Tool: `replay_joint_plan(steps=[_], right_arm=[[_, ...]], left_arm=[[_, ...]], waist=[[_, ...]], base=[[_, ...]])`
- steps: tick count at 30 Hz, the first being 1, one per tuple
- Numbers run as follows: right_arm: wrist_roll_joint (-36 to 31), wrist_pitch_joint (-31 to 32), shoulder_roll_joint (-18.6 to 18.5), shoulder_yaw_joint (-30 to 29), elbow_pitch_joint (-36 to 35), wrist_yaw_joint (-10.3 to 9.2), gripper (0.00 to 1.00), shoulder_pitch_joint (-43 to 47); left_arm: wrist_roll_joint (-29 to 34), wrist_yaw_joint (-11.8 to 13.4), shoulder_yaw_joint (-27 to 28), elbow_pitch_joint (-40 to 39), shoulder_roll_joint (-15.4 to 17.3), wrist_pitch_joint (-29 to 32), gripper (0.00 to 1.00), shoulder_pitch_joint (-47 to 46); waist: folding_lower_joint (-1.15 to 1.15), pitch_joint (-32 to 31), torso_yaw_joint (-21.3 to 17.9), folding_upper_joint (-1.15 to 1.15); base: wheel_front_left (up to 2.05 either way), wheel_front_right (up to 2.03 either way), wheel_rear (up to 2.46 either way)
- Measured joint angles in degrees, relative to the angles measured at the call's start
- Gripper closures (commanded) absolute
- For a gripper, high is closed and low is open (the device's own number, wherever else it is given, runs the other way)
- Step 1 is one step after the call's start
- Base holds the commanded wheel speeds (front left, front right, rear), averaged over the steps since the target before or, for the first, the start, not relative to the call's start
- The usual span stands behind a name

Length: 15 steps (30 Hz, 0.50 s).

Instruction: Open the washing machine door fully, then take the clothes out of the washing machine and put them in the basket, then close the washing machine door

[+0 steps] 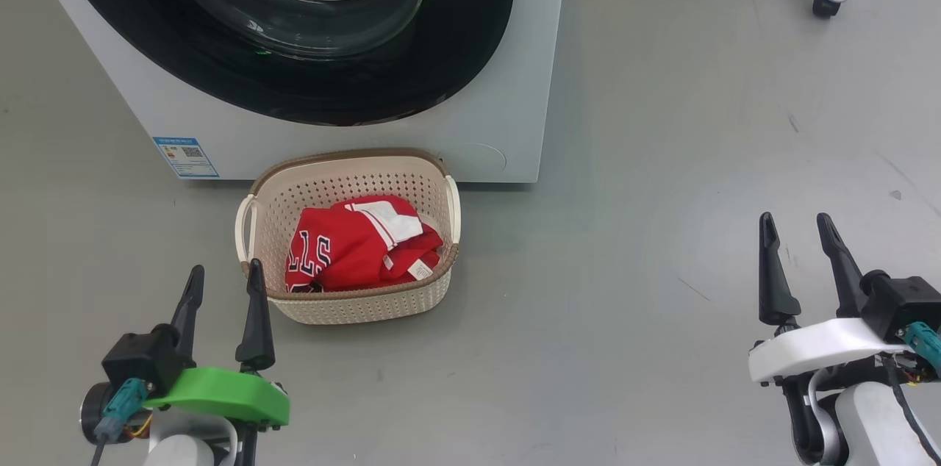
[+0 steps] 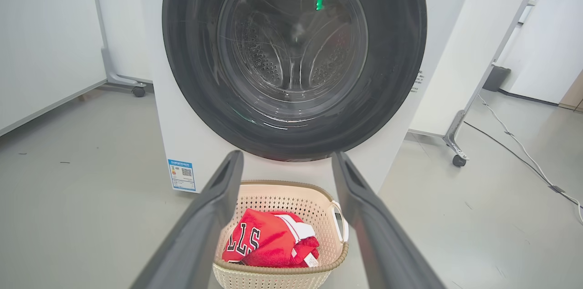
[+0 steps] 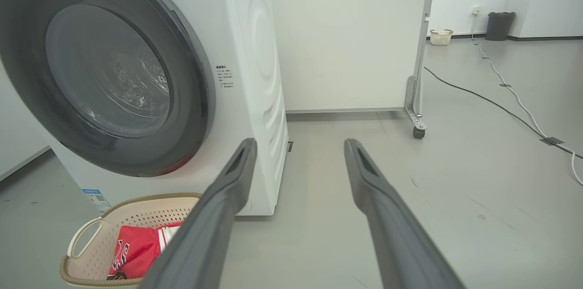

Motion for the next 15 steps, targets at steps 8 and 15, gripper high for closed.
replay_joint_plan(steps=[8, 15], right_arm=[[-0.76, 0.0, 0.31, -0.33, -0.4, 0.03, 0.0, 0.77], [-1.34, 0.0, 0.66, -0.66, -0.62, 0.07, 0.0, 0.94]], left_arm=[[-3.94, -0.99, -0.38, 0.19, 0.02, 0.0, 0.0, 0.07], [-3.96, -1.04, -0.45, 0.38, 0.02, 0.0, 0.0, 0.08]], waist=[[0.0, -0.04, 0.06, 0.0], [0.0, 0.03, 0.1, 0.0]], base=[[0.0, 0.0, 0.0], [0.0, 0.0, 0.0]])
